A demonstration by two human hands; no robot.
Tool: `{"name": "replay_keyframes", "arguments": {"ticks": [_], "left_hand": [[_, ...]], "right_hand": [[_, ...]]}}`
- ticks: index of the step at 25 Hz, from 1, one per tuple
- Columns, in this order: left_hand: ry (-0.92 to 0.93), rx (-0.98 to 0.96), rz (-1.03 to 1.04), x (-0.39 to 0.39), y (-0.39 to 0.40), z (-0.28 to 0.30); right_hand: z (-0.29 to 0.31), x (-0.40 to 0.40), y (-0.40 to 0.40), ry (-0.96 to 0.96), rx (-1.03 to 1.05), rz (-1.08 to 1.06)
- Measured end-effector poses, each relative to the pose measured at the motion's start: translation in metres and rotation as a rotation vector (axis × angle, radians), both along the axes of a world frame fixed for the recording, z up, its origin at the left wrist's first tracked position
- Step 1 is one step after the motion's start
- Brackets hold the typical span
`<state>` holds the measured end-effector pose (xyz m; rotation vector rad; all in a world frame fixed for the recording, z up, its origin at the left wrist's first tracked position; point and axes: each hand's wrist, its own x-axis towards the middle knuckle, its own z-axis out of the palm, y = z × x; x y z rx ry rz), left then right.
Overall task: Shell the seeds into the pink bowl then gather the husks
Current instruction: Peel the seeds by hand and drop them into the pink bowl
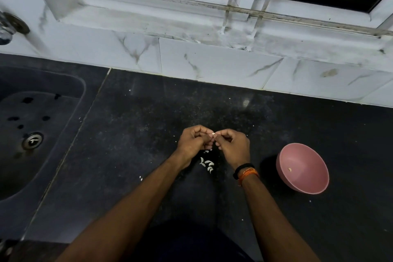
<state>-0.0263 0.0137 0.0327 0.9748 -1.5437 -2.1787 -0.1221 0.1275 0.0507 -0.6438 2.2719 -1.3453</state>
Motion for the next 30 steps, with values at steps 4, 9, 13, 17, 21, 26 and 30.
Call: {"name": "replay_keyframes", "arguments": {"ticks": [4, 9, 13, 17, 21, 26, 30], "left_hand": [[-0.007, 0.054, 0.016, 0.000, 0.005, 0.003], [-0.014, 0.122, 0.040, 0.001, 0.003, 0.005], [-0.023, 0.182, 0.012, 0.007, 0.001, 0.005], [-0.039, 0.190, -0.005, 0.009, 0.002, 0.001], [-0.033, 0.208, 0.017, 0.012, 0.007, -0.001], [-0.066, 0.175, 0.028, 0.014, 0.007, -0.003], [-0.079, 0.132, 0.051, 0.018, 0.008, -0.006]], "right_hand": [[-0.002, -0.002, 0.004, 0.001, 0.009, 0.038], [-0.005, 0.002, 0.003, 0.066, 0.024, 0.049], [-0.010, 0.005, 0.004, 0.108, 0.051, 0.075], [-0.018, 0.005, 0.008, 0.135, 0.094, 0.100], [-0.019, 0.004, 0.008, 0.077, 0.099, 0.082], [-0.015, 0.010, 0.008, -0.062, 0.062, 0.047], [-0.014, 0.010, 0.009, -0.153, 0.085, 0.093]]}}
